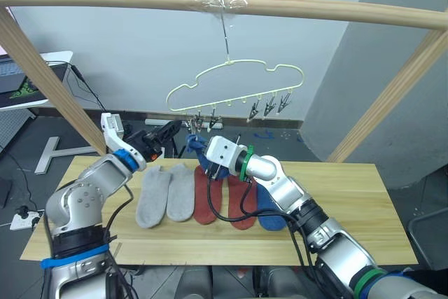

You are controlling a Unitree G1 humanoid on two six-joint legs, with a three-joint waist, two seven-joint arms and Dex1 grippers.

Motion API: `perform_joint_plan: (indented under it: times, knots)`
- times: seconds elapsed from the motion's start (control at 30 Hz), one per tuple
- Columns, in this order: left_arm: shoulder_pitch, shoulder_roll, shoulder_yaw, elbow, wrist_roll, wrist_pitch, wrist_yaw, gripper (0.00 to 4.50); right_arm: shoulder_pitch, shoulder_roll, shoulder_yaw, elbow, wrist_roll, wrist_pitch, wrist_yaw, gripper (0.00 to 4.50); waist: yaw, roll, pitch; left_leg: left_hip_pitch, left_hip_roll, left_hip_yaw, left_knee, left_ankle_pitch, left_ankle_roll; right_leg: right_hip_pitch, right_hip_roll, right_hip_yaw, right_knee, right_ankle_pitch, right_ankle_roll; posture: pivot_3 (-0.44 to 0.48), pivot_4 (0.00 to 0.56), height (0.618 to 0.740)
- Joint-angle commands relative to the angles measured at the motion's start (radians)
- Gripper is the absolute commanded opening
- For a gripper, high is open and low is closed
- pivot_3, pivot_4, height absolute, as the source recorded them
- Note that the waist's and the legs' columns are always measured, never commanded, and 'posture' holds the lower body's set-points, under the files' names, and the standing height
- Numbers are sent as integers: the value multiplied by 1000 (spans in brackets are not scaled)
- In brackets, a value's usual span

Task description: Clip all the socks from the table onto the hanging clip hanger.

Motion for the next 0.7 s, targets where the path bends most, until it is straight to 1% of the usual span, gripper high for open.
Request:
perform_joint_plan:
  times: [0.03,0.17,0.23,0.27,0.3,0.33,0.37,0.43,0.47,0.5,0.53,0.63,0.7]
  knots:
    - [25,25,-27,-152,-24,-3,-41,3722,5,12,-43,-62,62,47,18,1787,3,0,0,0,0,0,1,0,0,0,0,0,0,0,0,227,132,740]
    - [58,21,-49,-218,8,-42,-39,3722,40,2,-51,-108,88,93,27,3169,6,0,0,0,-1,1,1,0,0,1,-2,0,0,-1,1,234,130,740]
    - [88,29,-86,-256,59,-81,-55,3722,68,-12,-57,-144,94,112,27,3924,6,0,0,0,-1,1,1,0,0,1,-2,0,0,-1,1,238,129,740]
    - [109,36,-124,-281,106,-116,-67,3722,96,-27,-71,-175,104,129,24,4289,8,0,0,0,-1,0,0,0,0,0,-1,0,0,-1,1,243,129,740]
    - [132,38,-177,-303,174,-173,-83,3722,134,-59,-89,-216,110,137,22,4490,9,0,0,0,-1,0,0,0,0,0,-1,0,0,-1,1,243,129,740]
    - [146,38,-213,-315,220,-215,-93,3722,160,-80,-101,-246,113,144,21,4490,12,0,0,0,-1,0,0,0,0,0,-1,0,0,-1,0,243,129,740]
    - [156,19,-249,-310,294,-292,-80,3722,195,-113,-120,-296,119,152,25,4490,18,1,0,0,-1,0,-1,0,0,0,-1,0,-1,-2,0,241,130,740]
    - [167,-13,-295,-282,385,-405,-75,3722,242,-151,-149,-386,157,200,44,4490,30,1,1,0,-2,0,-1,-1,-1,0,-1,0,-1,-2,-1,230,130,740]
    - [171,-26,-323,-262,452,-484,-69,3722,261,-168,-163,-428,182,223,57,4490,31,1,1,0,-2,1,-1,-1,-1,0,-1,0,-1,-2,-1,230,130,740]
    - [173,-33,-340,-249,496,-537,-68,3342,272,-177,-170,-454,199,240,64,4500,33,1,1,0,-2,1,-1,-1,-1,0,-2,1,-1,-2,-1,230,130,740]
    - [174,-39,-348,-236,526,-577,-69,3153,277,-181,-172,-470,207,252,66,4500,33,1,1,0,-2,1,-1,-1,-1,0,-1,1,-1,-3,0,215,135,740]
    - [144,-134,-394,-134,624,-673,13,2279,325,-237,-236,-546,257,268,82,4500,26,3,2,1,0,3,-1,-1,-1,0,0,2,-1,-3,1,200,138,740]
    - [113,-181,-415,-73,686,-728,54,2279,345,-270,-272,-602,294,295,92,4500,28,3,3,1,-1,2,0,-1,-1,0,2,2,-1,-3,1,192,141,740]
